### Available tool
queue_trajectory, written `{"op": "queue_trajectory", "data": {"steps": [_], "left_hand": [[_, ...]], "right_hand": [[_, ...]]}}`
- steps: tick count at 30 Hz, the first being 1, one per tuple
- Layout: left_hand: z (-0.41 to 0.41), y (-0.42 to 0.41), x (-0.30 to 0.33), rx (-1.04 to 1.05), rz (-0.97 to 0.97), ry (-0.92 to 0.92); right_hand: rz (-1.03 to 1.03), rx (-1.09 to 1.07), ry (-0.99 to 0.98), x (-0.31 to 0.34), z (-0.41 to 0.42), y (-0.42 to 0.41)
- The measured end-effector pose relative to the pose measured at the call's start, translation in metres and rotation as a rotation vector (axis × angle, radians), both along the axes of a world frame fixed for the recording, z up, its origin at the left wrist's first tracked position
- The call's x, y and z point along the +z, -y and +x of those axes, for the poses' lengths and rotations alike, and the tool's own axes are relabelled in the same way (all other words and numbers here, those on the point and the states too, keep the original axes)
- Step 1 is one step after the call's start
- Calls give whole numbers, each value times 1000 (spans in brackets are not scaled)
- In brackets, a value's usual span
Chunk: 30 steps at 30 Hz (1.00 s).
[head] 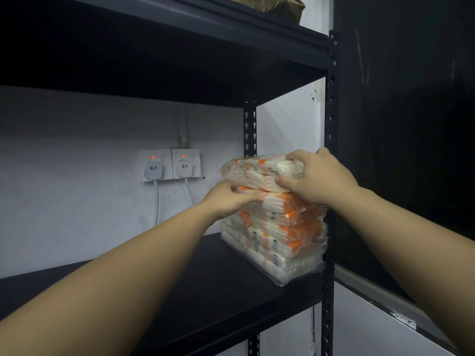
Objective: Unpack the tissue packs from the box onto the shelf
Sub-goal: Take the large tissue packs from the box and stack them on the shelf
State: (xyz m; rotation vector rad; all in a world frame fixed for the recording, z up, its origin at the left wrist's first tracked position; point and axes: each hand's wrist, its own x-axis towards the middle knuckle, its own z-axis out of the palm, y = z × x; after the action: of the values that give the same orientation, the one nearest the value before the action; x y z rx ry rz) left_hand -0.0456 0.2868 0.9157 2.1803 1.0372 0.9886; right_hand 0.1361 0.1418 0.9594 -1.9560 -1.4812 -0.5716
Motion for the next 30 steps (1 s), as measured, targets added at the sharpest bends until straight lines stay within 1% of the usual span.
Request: {"op": "queue_trajectory", "data": {"steps": [4,13,17,19,21,23,25,27,30], "left_hand": [[0,0,-2,32,33,-33],[-2,12,-5,22,125,-44],[-16,22,-4,7,145,-89],[-28,28,-7,52,199,-144],[-45,38,-12,126,247,-236],[-68,55,-20,168,282,-290],[-92,75,-34,173,318,-308],[-116,98,-53,199,330,-354],[-150,126,-88,216,336,-436]], "right_hand": [[-1,-11,-13,1,1,-1],[0,30,-33,-5,0,10],[9,14,-15,-11,-5,24],[80,-17,41,-19,-11,36],[203,-19,147,-34,-22,51],[291,28,223,-55,-38,66],[320,97,228,-79,-57,80],[268,159,199,-104,-76,91],[95,221,108,-138,-103,102]]}}
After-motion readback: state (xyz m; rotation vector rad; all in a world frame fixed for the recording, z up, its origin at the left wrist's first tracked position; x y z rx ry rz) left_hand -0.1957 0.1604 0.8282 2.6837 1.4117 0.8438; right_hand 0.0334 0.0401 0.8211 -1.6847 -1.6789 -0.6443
